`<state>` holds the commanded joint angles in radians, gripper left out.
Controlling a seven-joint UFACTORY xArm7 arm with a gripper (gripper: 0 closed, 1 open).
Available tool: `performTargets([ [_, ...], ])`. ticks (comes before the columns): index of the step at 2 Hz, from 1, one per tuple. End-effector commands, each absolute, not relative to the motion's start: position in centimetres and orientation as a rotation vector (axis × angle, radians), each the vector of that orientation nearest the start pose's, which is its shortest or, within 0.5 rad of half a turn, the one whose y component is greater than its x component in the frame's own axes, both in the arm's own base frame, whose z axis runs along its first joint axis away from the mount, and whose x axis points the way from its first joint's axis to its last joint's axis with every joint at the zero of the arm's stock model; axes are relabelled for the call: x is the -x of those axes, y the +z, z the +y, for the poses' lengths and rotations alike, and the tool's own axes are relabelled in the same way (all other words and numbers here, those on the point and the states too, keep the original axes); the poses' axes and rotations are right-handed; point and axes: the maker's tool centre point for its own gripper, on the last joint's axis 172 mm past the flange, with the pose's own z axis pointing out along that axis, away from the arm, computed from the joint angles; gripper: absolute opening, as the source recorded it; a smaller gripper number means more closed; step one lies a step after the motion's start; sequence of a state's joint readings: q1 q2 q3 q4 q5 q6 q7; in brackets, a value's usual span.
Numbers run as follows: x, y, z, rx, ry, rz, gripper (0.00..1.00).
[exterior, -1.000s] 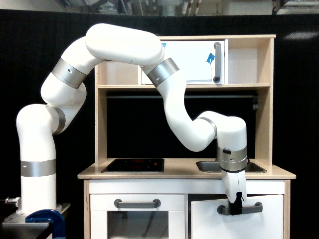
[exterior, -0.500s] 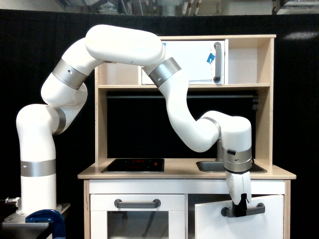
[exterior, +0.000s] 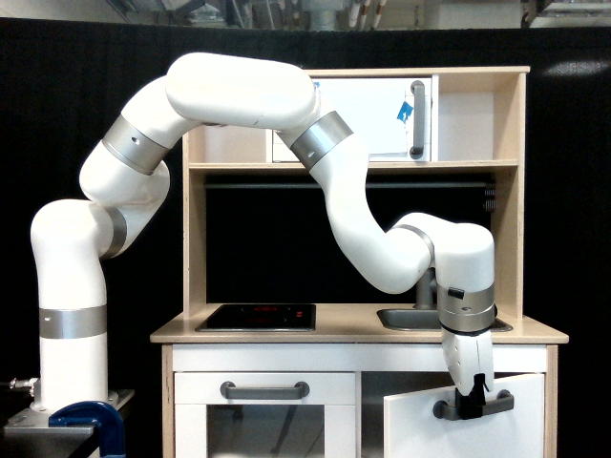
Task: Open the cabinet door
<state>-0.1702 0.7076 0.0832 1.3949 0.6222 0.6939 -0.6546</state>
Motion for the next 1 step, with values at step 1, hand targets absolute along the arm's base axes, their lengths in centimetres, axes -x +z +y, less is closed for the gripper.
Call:
performTargets([
  [1,-61.20,-1.00,1.50,2.713,-0.206,-0.081,0.00],
])
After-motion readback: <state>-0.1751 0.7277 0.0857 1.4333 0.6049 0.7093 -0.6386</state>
